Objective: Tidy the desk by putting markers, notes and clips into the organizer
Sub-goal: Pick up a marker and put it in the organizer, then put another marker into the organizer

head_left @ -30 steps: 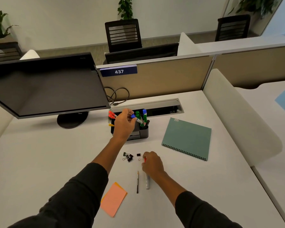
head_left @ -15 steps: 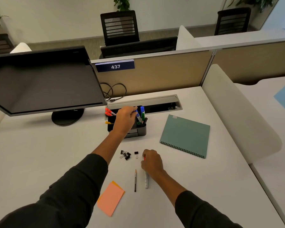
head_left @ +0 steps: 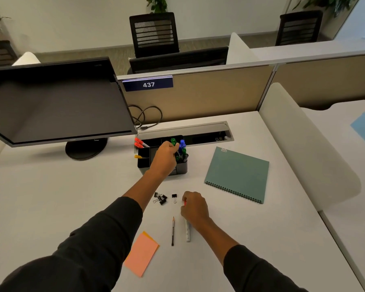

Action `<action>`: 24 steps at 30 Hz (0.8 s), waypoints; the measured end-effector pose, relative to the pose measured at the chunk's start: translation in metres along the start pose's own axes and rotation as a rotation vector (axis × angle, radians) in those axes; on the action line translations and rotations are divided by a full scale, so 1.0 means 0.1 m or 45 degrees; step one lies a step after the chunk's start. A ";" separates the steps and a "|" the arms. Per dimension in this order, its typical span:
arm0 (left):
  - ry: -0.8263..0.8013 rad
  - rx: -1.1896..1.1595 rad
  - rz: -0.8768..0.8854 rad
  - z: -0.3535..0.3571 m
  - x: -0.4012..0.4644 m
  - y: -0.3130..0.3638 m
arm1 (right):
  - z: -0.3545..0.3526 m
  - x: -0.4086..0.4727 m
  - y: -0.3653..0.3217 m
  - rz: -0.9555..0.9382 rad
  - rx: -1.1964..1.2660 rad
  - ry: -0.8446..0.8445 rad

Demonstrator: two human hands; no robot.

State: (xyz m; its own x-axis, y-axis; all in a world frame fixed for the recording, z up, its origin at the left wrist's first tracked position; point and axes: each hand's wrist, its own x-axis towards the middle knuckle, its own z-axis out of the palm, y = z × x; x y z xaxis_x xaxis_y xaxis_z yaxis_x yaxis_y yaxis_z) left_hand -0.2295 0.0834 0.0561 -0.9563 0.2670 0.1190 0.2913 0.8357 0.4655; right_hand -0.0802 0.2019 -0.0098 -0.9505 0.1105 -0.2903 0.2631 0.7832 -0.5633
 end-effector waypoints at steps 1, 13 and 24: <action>0.004 0.004 -0.007 0.02 -0.02 -0.01 | 0.00 0.00 0.00 0.004 0.000 -0.003; 0.058 -0.039 -0.093 0.03 -0.33 0.07 | -0.29 0.12 0.07 0.117 0.063 -0.070; 0.016 -0.296 -0.382 0.54 -1.70 -0.15 | -1.24 0.60 0.04 0.130 0.065 0.187</action>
State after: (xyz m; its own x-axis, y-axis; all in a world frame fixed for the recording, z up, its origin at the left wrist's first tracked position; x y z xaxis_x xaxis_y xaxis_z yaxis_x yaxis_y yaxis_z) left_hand -0.0703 0.0517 -0.0183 -0.9989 0.0197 -0.0426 -0.0138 0.7441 0.6679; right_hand -0.1564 0.2879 0.0667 -0.9315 0.2789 -0.2337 0.3637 0.7317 -0.5765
